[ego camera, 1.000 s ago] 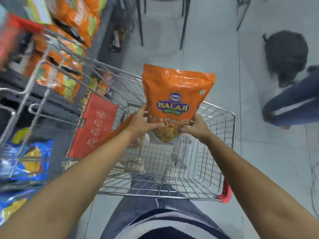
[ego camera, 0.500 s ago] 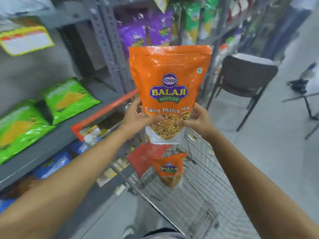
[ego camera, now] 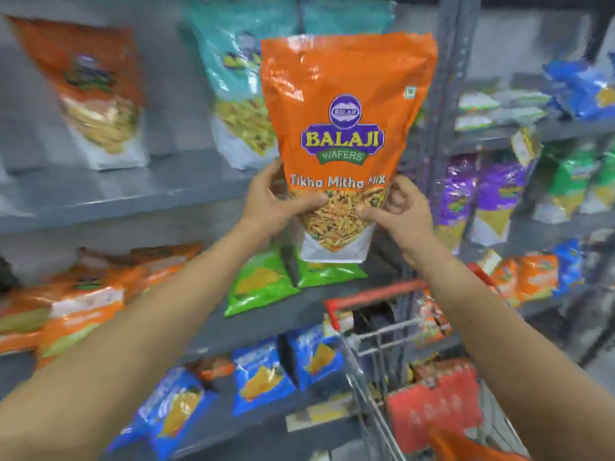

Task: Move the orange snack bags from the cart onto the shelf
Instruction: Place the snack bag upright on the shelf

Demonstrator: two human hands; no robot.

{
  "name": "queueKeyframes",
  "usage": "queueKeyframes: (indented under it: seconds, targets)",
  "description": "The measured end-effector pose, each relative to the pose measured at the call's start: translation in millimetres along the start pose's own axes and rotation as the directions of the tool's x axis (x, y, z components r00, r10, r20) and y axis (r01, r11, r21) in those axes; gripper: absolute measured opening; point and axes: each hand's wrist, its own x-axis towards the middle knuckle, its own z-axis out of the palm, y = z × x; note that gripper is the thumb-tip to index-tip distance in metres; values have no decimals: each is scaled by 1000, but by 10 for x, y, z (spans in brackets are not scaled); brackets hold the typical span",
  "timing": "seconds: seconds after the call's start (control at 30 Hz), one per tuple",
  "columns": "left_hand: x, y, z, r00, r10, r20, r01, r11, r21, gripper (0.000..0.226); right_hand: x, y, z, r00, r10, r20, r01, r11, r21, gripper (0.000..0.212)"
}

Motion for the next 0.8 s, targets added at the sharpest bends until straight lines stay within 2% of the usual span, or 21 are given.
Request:
queueKeyframes:
  seconds: [0.1,0.2,0.33,0.47,0.6,0.7,0.8]
  targets:
    - [243,289,-684,992,96,-85,-90,993,76,65,355,-347,652,998,-52,31,50,995,85,51]
    - [438,496,-1353,974,172,-150,-150,978,147,56,649,-653,1296,992,-114,53,107,988,114,38]
    - [653,524,-2112,953,194,-233,-155,972,176,50,992,-870,2103,978,-175,111,168,983,67,44]
    - [883,368,-2661,950,191,-248,-138,966,218,47,1309,-816,2734,966,-223,134,227,974,-15,44]
    - [1056,-3,-2996,962,128,-240,-60,961,269,62,1505,-501,3155,966,-167,198,184,980,-71,47]
    - [1124,-266,-3081,963,115,-244,-42,958,284,68,1557,-276,3300,983,-92,159,100,994,-46,37]
    - [1173,-397,-3103,960,123,-252,-55,964,261,71,1643,-243,3314,984,-69,164,77,996,-43,34]
